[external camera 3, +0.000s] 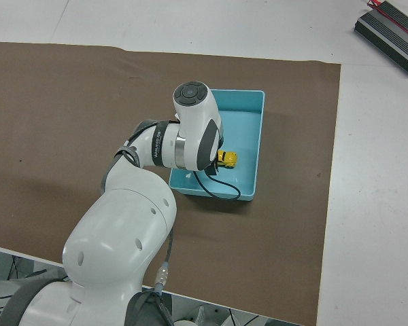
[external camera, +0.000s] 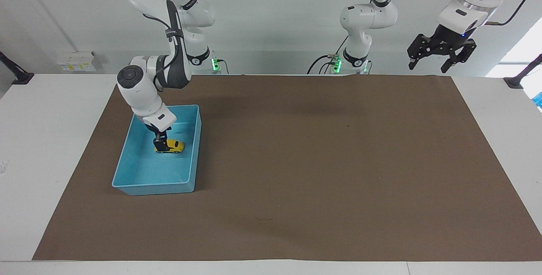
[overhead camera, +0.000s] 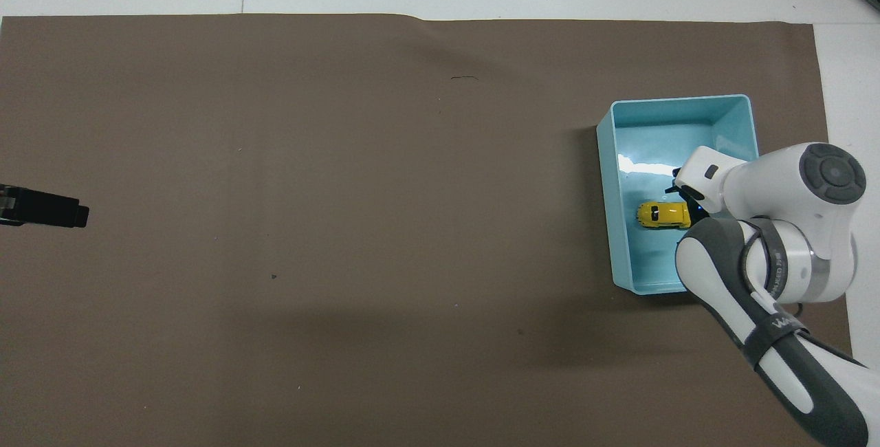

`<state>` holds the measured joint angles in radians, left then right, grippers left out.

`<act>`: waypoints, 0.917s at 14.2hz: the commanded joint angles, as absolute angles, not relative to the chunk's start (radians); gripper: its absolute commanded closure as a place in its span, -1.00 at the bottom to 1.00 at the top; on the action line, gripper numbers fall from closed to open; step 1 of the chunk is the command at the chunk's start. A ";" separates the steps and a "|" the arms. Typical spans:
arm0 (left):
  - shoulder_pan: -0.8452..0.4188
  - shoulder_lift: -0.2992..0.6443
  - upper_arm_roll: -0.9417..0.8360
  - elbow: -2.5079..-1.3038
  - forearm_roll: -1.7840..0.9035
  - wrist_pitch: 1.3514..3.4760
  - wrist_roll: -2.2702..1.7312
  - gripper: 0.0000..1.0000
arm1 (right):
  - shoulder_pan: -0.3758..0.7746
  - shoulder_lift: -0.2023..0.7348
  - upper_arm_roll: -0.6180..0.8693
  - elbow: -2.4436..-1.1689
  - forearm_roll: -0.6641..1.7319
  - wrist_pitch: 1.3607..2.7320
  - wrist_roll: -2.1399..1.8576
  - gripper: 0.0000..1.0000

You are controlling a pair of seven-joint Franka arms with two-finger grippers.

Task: Wind up and store yellow beetle car
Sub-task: 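Lower the car into the blue box and open the right gripper, then raise the open right gripper up out of the box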

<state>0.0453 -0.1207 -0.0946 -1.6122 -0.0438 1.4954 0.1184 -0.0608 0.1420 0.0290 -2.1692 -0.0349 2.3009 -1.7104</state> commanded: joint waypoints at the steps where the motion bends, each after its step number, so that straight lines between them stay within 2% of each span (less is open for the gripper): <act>1: 0.058 -0.135 -0.098 -1.626 -0.058 1.496 0.117 -1.00 | -0.067 0.163 0.037 -2.117 -0.051 2.280 -1.733 -1.00; 7: 0.058 -0.135 -0.098 -1.626 -0.058 1.496 0.117 -1.00 | -0.067 0.161 0.038 -2.077 -0.049 2.266 -1.735 -1.00; 13: 0.058 -0.135 -0.098 -1.626 -0.058 1.496 0.117 -1.00 | -0.067 0.146 0.046 -2.022 -0.049 2.184 -1.738 -1.00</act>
